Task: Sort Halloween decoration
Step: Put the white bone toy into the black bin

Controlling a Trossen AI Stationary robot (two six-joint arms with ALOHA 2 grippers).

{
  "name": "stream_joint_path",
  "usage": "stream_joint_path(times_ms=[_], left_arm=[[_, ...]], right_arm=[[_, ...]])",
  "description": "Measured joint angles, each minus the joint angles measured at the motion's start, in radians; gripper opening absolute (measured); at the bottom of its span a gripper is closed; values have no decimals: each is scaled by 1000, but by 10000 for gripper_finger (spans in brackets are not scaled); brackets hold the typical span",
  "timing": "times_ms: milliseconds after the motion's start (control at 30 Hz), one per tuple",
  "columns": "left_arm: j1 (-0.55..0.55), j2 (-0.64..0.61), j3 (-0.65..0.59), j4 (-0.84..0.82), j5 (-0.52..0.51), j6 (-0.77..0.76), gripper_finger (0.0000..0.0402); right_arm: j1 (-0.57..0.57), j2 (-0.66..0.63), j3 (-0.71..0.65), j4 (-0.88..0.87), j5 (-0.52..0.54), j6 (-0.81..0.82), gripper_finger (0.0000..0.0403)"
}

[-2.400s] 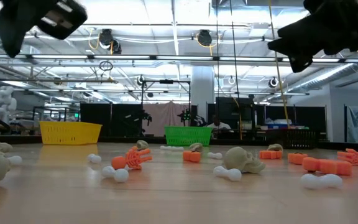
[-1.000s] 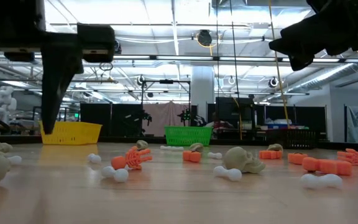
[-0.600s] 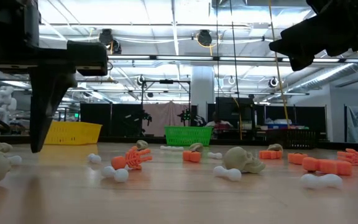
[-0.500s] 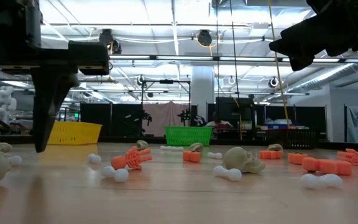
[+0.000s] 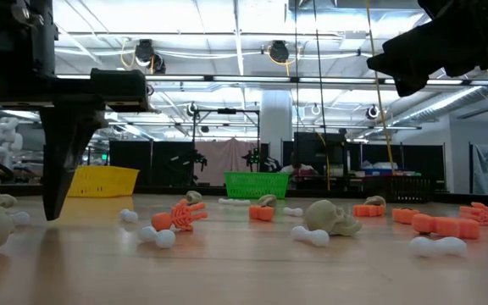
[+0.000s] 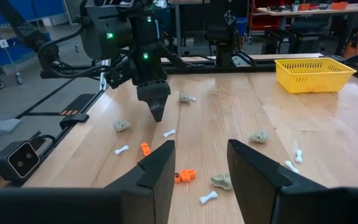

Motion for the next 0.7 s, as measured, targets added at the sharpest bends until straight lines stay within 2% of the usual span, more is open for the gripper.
stream_joint_path(times_ms=[167,700], left_arm=[[5,0,0,-1,4,0,239],[71,2,0,-13,114,-7,239]], right_arm=[[0,0,0,0,0,0,135],[0,0,0,0,0,-7,135]])
